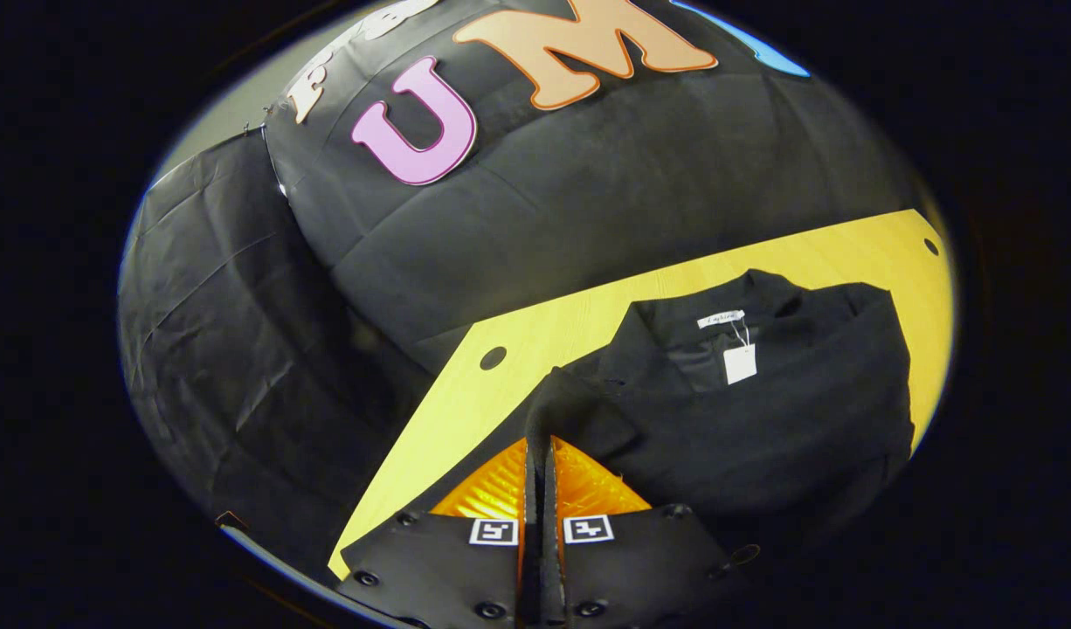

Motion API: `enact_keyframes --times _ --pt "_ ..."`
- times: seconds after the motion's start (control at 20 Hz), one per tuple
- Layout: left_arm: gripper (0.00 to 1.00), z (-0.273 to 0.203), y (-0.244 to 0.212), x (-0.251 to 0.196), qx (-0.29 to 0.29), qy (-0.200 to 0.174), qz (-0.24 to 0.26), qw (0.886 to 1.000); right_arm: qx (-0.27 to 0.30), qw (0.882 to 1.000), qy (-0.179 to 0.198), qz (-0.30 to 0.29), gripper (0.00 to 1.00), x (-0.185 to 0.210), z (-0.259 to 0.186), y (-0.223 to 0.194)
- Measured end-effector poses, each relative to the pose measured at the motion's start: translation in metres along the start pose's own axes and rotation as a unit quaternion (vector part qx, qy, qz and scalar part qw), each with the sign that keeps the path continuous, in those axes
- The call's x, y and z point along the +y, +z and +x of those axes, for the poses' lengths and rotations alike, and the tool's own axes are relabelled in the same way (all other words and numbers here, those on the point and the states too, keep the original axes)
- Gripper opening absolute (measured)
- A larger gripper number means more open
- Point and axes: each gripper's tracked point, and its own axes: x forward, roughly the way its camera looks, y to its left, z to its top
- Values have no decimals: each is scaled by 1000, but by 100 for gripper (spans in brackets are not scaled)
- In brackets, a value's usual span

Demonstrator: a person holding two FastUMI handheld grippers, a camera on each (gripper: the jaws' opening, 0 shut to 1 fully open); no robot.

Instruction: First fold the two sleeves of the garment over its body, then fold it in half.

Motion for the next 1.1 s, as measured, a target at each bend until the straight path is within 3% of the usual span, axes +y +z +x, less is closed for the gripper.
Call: enact_keyframes --times 0.1,0.15,0.2,0.4,0.5,0.7,1.1 --pt "92 -1 -6 1 4 3 -3 1000 2 1000 10 12 8 1 1 0" --pt "92 0 -8 2 6 5 -4 1000 2 1000 22 20 2 4 0 0" --pt "92 1 -10 3 7 6 -6 1000 2 999 33 26 9 9 0 -2" --pt "93 6 -17 7 12 11 -20 1000 -10 1000 24 16 72 10 -3 6" --pt "93 9 -20 12 12 18 -25 999 -11 1000 20 16 97 10 -8 8" --pt "93 22 -32 24 23 30 -21 999 -29 999 13 19 98 10 -38 25" --pt "94 43 -69 56 67 75 -14 995 -120 992 12 -20 98 16 -167 75"
